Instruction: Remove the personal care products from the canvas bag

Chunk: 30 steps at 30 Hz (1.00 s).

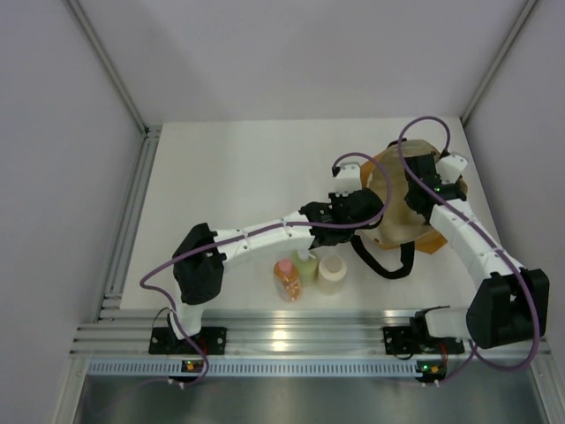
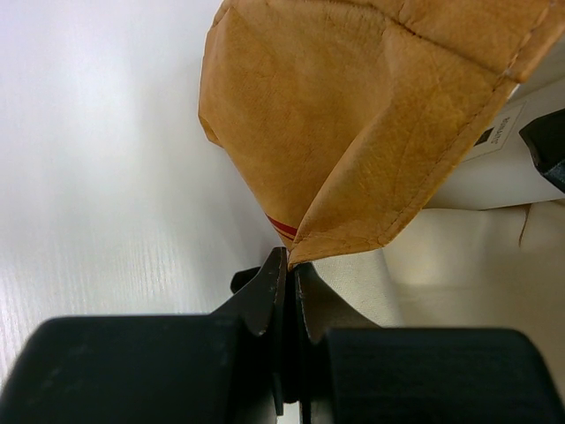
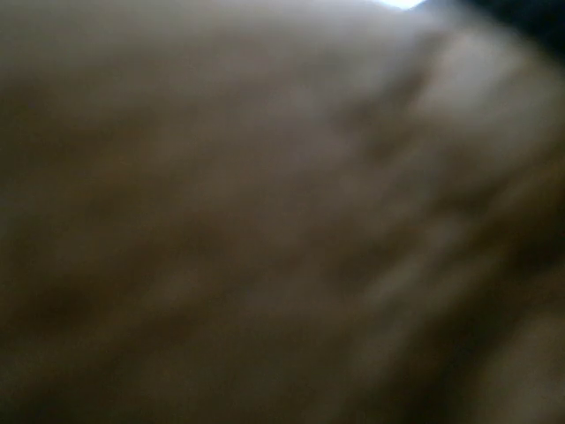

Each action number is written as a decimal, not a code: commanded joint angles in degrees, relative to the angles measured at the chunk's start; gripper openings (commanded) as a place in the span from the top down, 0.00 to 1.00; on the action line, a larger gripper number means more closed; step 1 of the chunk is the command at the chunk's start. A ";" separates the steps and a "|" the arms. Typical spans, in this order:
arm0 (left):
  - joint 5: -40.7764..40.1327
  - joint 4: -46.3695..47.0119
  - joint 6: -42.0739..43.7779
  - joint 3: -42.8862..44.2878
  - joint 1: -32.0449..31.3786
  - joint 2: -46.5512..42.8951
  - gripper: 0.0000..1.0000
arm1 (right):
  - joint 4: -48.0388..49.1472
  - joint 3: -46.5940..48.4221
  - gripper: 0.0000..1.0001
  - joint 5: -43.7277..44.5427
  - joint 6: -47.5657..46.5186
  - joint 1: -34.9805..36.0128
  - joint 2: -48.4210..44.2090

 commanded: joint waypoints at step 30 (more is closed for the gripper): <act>-1.10 -1.09 -0.29 1.36 -0.03 -4.21 1.00 | 12.89 -2.69 1.00 -29.20 -26.46 0.66 -20.83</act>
